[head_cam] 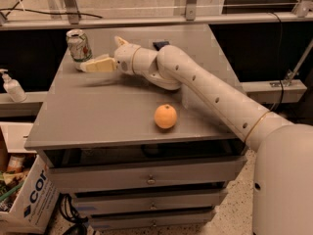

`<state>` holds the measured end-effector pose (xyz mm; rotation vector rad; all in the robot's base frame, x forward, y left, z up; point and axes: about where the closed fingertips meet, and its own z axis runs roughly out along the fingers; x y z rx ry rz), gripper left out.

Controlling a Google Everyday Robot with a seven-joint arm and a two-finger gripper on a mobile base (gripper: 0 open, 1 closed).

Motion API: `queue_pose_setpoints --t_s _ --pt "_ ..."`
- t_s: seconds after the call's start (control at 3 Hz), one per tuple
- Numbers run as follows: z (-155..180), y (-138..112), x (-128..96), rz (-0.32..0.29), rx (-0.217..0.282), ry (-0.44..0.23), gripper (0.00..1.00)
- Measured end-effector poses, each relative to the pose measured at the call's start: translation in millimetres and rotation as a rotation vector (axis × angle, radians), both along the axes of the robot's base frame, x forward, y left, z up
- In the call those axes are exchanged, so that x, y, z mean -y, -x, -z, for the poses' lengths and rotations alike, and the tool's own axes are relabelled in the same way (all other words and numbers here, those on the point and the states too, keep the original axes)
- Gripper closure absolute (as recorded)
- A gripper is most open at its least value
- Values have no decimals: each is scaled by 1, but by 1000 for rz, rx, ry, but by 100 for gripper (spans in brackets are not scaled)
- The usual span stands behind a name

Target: Pick 7up can

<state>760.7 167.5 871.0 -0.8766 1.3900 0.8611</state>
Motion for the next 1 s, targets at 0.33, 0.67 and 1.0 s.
queue_pose_setpoints --t_s 0.33,0.67,1.0 --pt "-8 -11 -19 -13 3 -21 0" --pt "-16 -18 -35 -50 8 10 0" --pt "-14 -20 -49 -94 -5 49 0"
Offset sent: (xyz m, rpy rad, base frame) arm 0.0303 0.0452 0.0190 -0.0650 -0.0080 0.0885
